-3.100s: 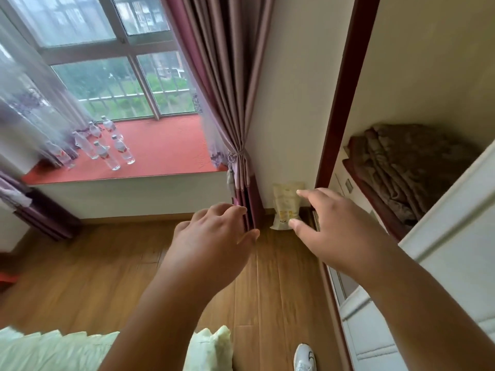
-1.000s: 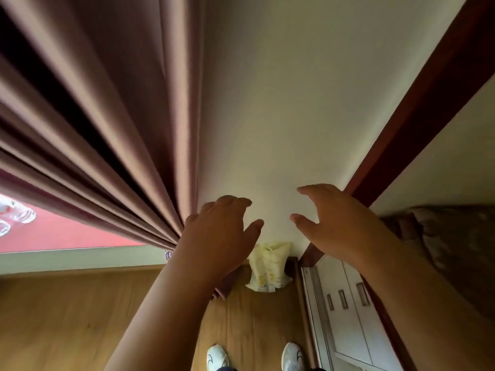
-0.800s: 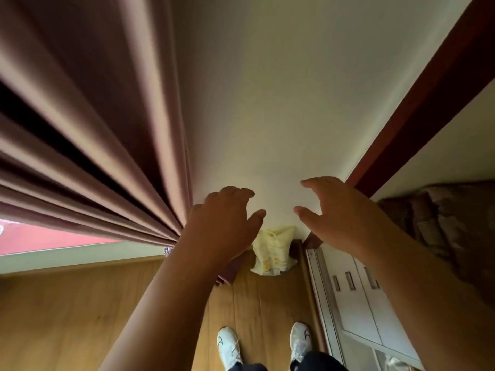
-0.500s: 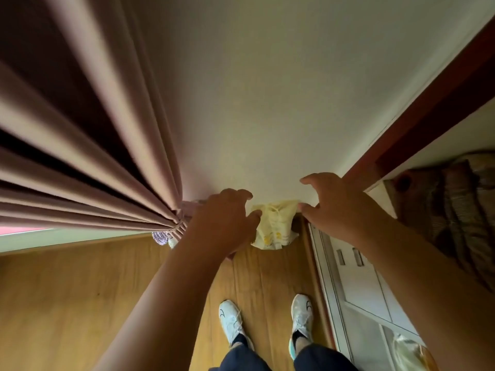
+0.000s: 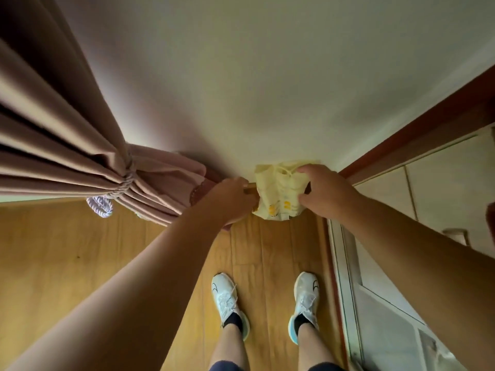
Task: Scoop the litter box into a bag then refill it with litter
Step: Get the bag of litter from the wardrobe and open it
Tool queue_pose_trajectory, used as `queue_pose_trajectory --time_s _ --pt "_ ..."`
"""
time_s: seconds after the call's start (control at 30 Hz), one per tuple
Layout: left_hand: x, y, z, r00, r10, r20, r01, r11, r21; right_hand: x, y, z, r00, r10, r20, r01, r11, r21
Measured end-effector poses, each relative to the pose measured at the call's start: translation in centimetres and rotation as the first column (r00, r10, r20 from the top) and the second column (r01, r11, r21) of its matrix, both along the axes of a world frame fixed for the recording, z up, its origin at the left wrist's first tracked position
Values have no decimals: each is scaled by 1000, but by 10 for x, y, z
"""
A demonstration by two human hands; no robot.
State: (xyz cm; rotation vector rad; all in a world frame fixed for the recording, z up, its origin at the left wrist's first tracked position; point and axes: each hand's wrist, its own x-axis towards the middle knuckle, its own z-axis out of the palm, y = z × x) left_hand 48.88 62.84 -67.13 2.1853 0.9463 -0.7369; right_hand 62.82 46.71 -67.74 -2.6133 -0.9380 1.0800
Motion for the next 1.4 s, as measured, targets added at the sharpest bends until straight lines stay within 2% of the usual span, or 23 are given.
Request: queue_pose_trajectory --time_s 0.27,0.43,0.53,0.63,0.7,0.73,0.8,0.93,1.0,1.2,1.4 --pt "35 -2 -148 995 100 21 -96 986 -140 25 30 -138 998 -8 -58 5 998 -56" --pt "57 -2 -216 992 122 25 -119 987 -104 32 44 -208 998 -14 -53 7 994 -113" --pt "61 4 -254 987 163 1 -162 985 -60 39 54 -238 995 -97 -13 95 988 -121" --pt "60 10 -283 968 246 46 -240 965 -108 42 61 -253 977 -212 -15 210 974 -82" --pt "59 11 -289 971 225 85 -219 973 -72 44 62 -257 971 -229 -72 222 971 -89" --pt "58 13 -291 983 160 87 -161 987 -1 44 62 -259 976 -202 -82 193 976 -104" --pt "56 15 -296 998 36 61 -43 993 113 43 62 -261 990 -108 -89 95 985 -141" --pt "50 13 -290 988 -155 -10 153 966 209 37 56 -255 994 87 -58 -98 968 -232" --pt "49 10 -287 982 -188 -10 185 954 235 36 50 -251 988 136 -76 -152 950 -274" --pt "46 -7 -287 981 -191 37 180 961 212 27 31 -246 996 78 -53 -90 951 -295" --pt "27 -29 -284 981 -173 90 163 981 107 2 23 -233 992 122 -21 -123 946 -301"
